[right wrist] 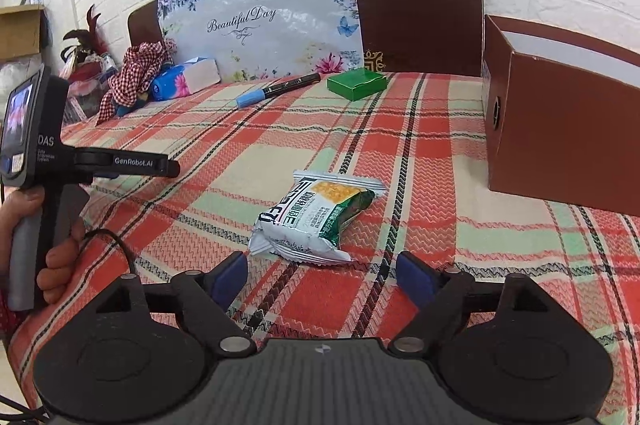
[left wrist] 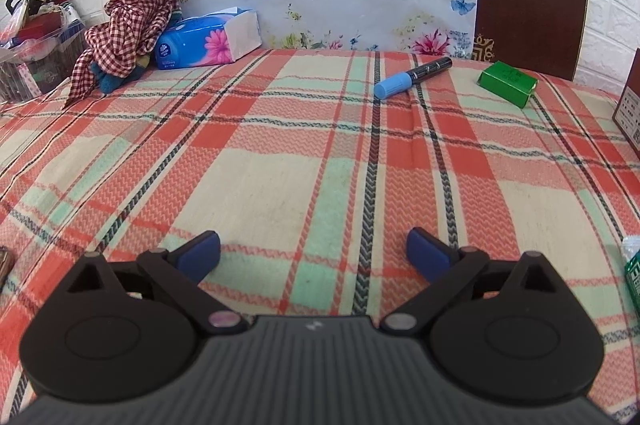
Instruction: Organize objects
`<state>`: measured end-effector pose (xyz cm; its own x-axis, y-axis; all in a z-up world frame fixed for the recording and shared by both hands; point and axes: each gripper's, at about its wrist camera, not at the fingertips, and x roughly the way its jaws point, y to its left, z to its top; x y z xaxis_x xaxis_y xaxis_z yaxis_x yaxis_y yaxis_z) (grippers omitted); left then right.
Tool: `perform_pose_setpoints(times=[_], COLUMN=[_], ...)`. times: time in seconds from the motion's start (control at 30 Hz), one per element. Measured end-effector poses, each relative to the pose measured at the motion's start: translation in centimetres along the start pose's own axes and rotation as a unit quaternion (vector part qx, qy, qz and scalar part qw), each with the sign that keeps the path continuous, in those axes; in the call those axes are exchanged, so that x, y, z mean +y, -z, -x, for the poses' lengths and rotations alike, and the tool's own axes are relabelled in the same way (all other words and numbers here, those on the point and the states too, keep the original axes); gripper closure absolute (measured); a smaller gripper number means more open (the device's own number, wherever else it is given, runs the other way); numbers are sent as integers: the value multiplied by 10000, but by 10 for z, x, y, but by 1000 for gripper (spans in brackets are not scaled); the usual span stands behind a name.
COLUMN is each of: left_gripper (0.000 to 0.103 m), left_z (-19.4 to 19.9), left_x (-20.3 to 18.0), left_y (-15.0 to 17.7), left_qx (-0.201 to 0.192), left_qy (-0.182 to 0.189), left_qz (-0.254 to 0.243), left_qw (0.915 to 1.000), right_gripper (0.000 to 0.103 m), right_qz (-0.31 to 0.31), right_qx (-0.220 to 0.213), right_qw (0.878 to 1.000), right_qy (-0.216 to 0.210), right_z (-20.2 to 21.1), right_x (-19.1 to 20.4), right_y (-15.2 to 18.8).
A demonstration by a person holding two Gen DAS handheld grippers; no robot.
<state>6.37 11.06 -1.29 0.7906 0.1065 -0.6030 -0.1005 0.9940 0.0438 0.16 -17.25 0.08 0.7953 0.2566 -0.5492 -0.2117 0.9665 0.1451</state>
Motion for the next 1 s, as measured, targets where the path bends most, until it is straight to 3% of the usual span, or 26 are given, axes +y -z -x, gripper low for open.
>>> perform_pose_setpoints(times=[0.5,0.73,0.83,1.0], left_gripper=[2,2,2,2], left_z=[14,35,38,42], left_x=[-4,-9,-14,-44], left_y=[8,20,17,12], left_qx=[142,305,478,648], left_qy=[-154,-42,169,881], left_qz=[99,137,195,-51], left_qw=[9997,9994,9985,9940], right_gripper=[16,15,15,15], right_qz=[-195,-38,39,133], right_qx=[-43,-8,37,56], right_qw=[9993,9998,9999,9999], right_qy=[-309,-200,-96,40], right_z=[-1,-1,0,2], right_x=[-15,-10,-9,-10], right_y=[0,0,0,1])
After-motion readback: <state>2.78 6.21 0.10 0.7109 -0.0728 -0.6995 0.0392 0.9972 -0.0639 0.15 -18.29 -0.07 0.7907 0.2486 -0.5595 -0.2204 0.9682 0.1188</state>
